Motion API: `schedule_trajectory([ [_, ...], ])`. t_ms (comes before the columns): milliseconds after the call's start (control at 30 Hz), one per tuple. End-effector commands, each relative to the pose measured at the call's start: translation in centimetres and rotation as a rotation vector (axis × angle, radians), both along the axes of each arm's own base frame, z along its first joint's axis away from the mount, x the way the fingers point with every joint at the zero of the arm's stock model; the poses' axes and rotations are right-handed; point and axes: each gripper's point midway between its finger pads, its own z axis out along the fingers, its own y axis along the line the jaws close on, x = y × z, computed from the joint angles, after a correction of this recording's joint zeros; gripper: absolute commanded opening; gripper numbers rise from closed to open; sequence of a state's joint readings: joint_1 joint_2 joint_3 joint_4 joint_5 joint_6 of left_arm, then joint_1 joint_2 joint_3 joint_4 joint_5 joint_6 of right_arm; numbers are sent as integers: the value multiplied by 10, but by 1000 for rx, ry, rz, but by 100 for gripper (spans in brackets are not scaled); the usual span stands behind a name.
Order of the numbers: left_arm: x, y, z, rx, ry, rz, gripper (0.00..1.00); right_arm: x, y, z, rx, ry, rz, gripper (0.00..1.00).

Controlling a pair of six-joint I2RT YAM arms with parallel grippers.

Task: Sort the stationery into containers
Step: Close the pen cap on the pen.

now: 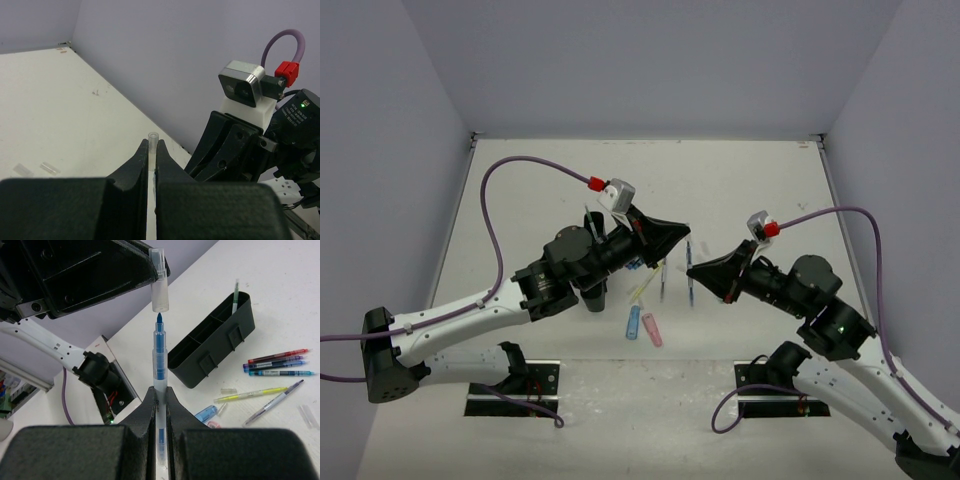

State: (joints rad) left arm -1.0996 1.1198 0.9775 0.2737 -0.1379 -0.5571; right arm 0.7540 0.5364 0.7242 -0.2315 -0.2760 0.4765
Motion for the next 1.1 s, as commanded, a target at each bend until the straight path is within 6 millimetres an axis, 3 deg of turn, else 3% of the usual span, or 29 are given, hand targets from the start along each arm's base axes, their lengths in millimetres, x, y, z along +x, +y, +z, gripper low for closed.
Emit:
schedule_trajectory([
  [0,2,3,12,-40,-13,8,0,4,-3,13,9,-41,-29,0],
  [400,-2,-6,-7,-29,24,-31,0,9,-3,35,41,-66,-52,0],
  [600,-4,-7,-12,-30,39,-46,0,15,-3,57,85,-97,-74,0],
  [767,-6,-5,-17,-31,57,-44,0,28,-9,88,149,-149,-157,0],
  [867,-4,-2,-15,-33,55,-30,0,29,-5,91,143,-181,-138,0],
  [900,-4,-1,-14,-30,51,-28,2,28,-1,87,123,-185,-115,0],
  [1000,-4,2,-8,-26,39,-20,29,19,11,71,69,-177,-19,0],
  [1067,-4,3,-3,-25,27,-19,36,17,14,61,50,-166,8,0],
])
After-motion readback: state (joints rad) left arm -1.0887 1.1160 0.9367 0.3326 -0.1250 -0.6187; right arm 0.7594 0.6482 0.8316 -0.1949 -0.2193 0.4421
